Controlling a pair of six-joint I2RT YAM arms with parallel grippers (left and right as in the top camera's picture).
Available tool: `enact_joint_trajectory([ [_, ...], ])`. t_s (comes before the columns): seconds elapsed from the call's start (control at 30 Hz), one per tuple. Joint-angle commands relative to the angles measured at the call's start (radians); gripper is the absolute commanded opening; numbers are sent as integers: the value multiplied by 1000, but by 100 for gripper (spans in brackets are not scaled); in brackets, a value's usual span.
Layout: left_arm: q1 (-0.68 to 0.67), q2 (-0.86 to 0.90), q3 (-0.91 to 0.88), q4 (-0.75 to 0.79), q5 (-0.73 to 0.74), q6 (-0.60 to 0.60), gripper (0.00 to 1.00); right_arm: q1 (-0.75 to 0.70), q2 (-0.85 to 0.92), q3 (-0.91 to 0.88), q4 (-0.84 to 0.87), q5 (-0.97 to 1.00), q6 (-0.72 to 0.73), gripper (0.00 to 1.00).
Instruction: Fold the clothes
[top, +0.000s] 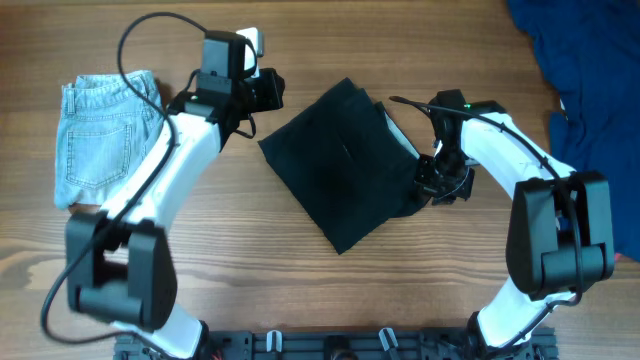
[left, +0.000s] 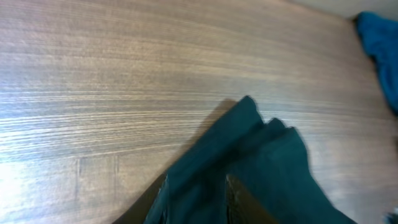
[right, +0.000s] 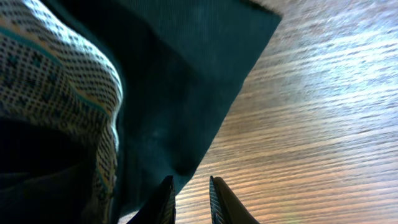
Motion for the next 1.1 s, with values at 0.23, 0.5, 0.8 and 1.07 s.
enact_joint_trajectory([
  [0.23, 3, 302, -7, -109, 52, 27, 27, 34, 7, -62, 162, -39, 5, 20],
  [0.5, -7, 308, -9, -696, 64, 4, 4, 34, 7, -61, 371, 119, 1, 26],
  [0.8, 16, -19, -8, -531, 77, 17, 100, 23, 7, -54, 362, 121, -47, 34],
  [1.07, 12, 146, -8, -244, 247, 144, 100, 23, 7, -54, 334, 121, -47, 35],
])
